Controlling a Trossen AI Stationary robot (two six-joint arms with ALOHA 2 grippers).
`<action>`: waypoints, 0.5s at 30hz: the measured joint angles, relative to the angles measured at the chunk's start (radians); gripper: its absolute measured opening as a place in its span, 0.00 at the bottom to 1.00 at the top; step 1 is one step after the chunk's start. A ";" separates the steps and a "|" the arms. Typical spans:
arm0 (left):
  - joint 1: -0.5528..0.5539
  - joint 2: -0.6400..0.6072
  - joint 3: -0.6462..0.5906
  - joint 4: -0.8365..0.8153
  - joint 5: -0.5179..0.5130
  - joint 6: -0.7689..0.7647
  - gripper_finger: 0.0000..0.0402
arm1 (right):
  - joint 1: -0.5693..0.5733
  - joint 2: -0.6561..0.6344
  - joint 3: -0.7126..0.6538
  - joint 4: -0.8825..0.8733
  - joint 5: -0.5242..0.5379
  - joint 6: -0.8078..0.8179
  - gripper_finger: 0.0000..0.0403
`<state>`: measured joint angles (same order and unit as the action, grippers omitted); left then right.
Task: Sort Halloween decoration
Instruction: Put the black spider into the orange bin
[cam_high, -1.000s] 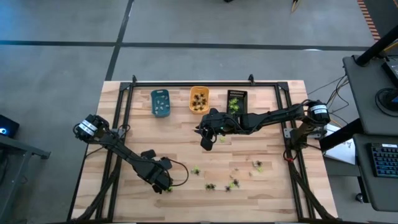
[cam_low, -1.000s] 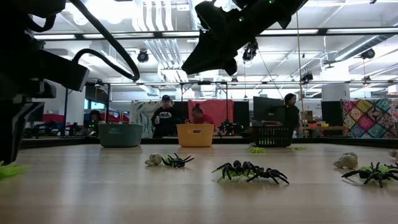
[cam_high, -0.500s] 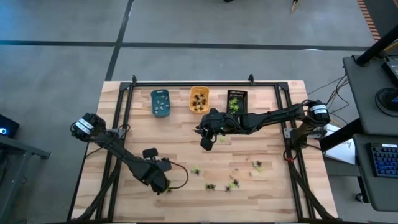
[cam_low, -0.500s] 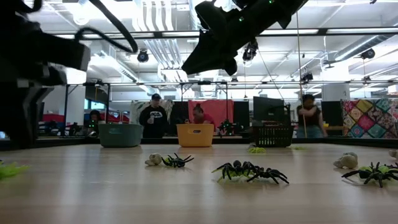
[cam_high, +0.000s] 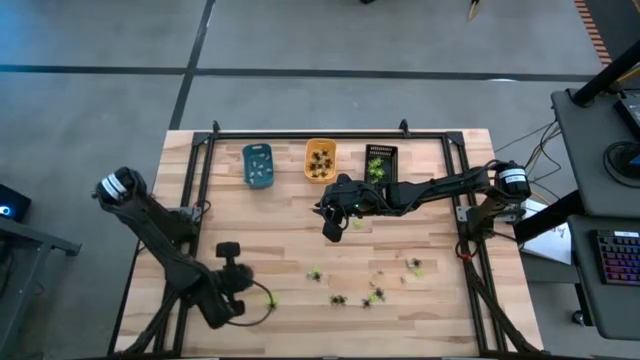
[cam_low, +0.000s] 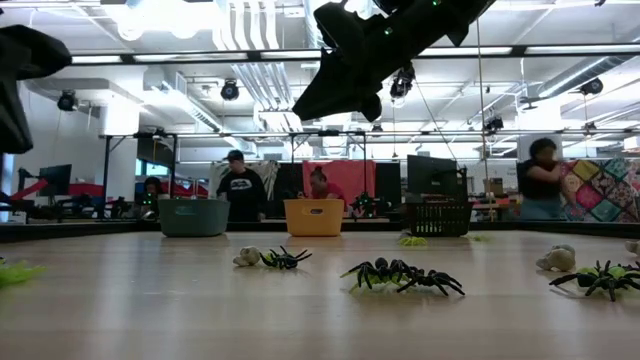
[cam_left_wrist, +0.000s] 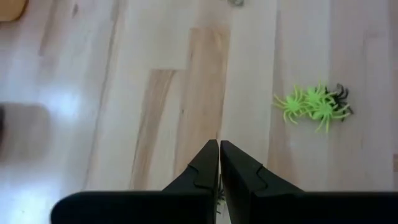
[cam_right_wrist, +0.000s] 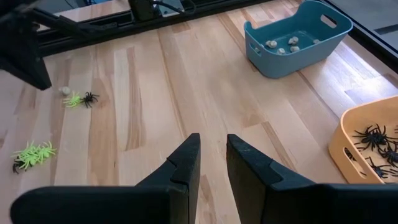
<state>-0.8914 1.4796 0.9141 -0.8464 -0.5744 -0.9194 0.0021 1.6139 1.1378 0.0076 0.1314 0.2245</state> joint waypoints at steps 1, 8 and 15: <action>-0.008 -0.024 -0.028 0.023 -0.008 -0.010 0.00 | 0.000 0.000 0.000 0.000 0.000 0.000 0.17; -0.025 -0.150 -0.277 0.329 -0.009 0.025 0.00 | 0.000 0.000 0.000 0.004 0.000 0.000 0.17; -0.029 -0.208 -0.415 0.479 0.048 0.024 0.00 | 0.000 0.000 0.000 0.004 0.000 -0.062 0.17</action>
<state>-0.9208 1.2719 0.4988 -0.3669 -0.5260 -0.8958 0.0021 1.6142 1.1381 0.0120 0.1317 0.1621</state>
